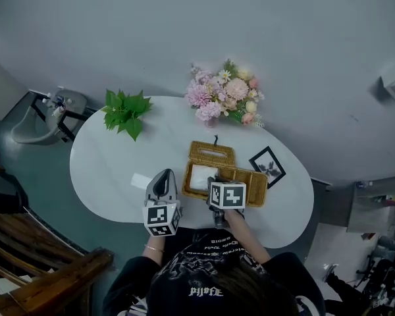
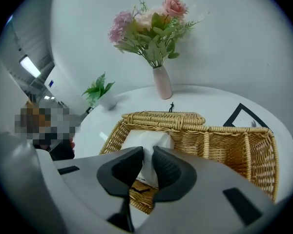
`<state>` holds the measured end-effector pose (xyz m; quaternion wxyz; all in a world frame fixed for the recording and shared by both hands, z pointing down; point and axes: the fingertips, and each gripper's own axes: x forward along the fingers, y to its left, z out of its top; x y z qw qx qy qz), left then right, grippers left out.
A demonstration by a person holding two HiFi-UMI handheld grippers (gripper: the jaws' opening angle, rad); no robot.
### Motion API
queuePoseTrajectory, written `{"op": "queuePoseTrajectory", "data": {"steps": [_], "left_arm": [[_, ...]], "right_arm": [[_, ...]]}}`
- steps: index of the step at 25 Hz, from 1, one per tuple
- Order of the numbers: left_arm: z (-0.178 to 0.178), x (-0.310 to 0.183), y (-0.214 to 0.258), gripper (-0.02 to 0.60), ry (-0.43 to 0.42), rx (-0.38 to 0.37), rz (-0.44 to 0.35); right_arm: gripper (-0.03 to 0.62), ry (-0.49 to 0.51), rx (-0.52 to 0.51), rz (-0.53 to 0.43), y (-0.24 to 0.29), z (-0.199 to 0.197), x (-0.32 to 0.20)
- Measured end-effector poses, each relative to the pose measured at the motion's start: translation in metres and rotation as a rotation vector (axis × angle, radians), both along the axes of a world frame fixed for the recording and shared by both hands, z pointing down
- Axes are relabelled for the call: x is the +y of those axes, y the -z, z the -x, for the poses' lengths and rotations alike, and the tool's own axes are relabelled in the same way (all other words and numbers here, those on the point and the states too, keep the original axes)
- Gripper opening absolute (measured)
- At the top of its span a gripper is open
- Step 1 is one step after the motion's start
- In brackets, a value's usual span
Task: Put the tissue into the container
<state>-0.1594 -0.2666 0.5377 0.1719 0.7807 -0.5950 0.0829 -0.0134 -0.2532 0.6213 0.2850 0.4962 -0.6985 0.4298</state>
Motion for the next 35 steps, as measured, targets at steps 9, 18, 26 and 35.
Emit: {"op": "queuePoseTrajectory", "data": {"steps": [9,18,26,35], "left_arm": [[-0.004,0.002,-0.006,0.026,-0.043,0.008,0.013],[-0.015,0.009,-0.014,0.026,-0.106,0.044,0.043],[-0.03,0.017,-0.006,0.026,-0.191,0.061,0.039],[-0.039,0.024,0.001,0.026,-0.233,0.041,-0.002]], "right_arm": [[0.21,0.01,-0.009,0.012,-0.001,0.003,0.004],[0.263,-0.037,-0.015,-0.068,0.008,-0.007,0.004],[0.264,-0.109,-0.013,-0.39,0.053,-0.018,-0.006],[0.092,-0.132,0.088,-0.52,0.057,-0.02,0.005]]}}
